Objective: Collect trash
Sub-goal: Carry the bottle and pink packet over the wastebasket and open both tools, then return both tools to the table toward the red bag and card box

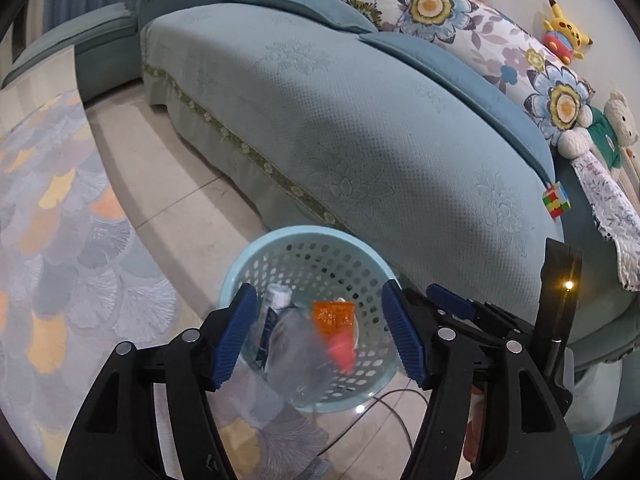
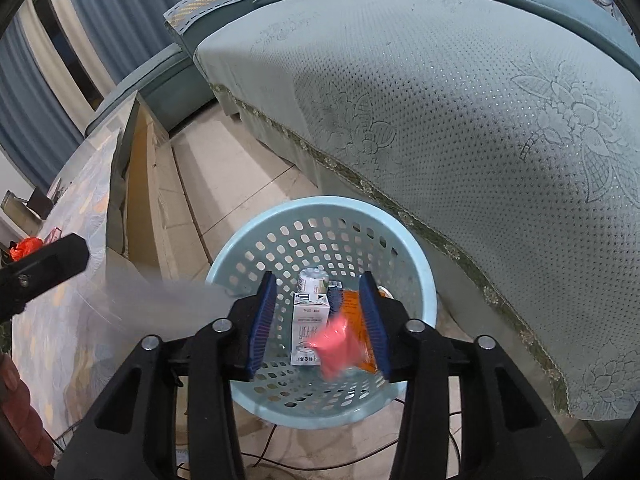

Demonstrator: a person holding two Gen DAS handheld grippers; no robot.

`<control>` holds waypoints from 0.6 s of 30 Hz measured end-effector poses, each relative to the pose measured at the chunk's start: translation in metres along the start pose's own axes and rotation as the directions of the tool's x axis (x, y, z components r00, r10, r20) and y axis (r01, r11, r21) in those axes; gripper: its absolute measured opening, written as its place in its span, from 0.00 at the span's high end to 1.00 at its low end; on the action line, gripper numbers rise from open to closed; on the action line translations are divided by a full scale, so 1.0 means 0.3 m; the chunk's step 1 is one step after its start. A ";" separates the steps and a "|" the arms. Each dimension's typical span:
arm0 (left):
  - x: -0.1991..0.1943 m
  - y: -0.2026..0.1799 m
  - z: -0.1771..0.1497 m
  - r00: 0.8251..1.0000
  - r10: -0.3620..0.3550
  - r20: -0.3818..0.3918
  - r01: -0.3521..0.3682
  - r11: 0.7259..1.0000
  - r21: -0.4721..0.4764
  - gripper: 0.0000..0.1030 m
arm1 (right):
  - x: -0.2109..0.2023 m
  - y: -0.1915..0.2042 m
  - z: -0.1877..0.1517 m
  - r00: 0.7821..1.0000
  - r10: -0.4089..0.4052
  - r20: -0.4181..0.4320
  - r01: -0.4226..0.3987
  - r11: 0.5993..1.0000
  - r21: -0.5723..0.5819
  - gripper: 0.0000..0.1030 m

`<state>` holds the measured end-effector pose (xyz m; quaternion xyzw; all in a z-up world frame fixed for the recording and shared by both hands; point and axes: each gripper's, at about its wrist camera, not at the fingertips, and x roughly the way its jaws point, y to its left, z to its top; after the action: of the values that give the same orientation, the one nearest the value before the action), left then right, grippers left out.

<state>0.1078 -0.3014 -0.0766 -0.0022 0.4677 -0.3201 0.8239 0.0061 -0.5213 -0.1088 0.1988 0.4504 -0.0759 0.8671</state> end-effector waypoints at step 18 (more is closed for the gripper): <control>-0.301 0.124 0.023 0.987 0.041 0.154 -0.038 0.999 -0.022 0.39 | -0.167 0.203 0.029 0.984 0.124 0.127 -0.113 0.989 -0.090 0.52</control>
<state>0.1002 -0.2260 -0.0145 -0.0255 0.4056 -0.2979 0.8638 0.0024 -0.4720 -0.0469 0.1838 0.3820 -0.0184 0.9055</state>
